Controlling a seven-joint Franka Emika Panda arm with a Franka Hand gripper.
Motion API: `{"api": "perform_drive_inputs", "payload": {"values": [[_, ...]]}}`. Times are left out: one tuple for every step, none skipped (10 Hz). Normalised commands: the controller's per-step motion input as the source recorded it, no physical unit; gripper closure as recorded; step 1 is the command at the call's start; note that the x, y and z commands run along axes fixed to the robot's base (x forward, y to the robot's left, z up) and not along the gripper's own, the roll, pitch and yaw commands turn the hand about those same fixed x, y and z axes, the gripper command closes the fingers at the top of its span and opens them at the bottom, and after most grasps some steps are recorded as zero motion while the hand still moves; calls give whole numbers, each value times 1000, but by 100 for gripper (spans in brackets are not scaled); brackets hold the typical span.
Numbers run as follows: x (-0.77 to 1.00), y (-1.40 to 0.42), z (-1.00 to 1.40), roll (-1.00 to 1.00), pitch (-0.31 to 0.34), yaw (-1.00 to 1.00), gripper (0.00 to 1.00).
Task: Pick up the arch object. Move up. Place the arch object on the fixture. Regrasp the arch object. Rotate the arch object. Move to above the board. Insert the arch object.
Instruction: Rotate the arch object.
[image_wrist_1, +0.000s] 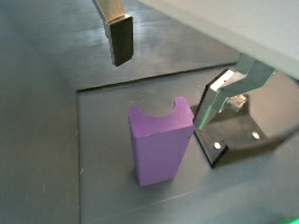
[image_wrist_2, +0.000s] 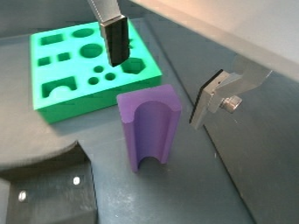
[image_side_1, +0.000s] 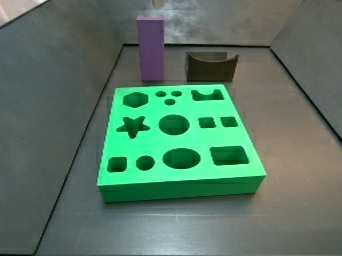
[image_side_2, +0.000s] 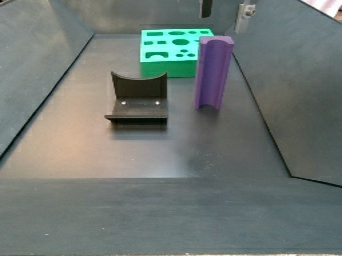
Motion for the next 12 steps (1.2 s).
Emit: {"api": "perform_drive_inputs", "payload": {"values": [[13,1,-1,-14,20,1000,0],[13,1,-1,-15,21,1000,0],[13,1,-1,-16,22,1000,0],[13,1,-1,-18,25,1000,0],[13,0,0,-19,26,1000,0],[14,0,0,-21,30,1000,0],[14,0,0,-23,32,1000,0],[14,0,0,-27,38,1000,0],[14,0,0,-29,41,1000,0],[15,0,1,-37,51,1000,0],[16,0,2,-41,57,1000,0],[16,0,2,-55,75,1000,0]]}}
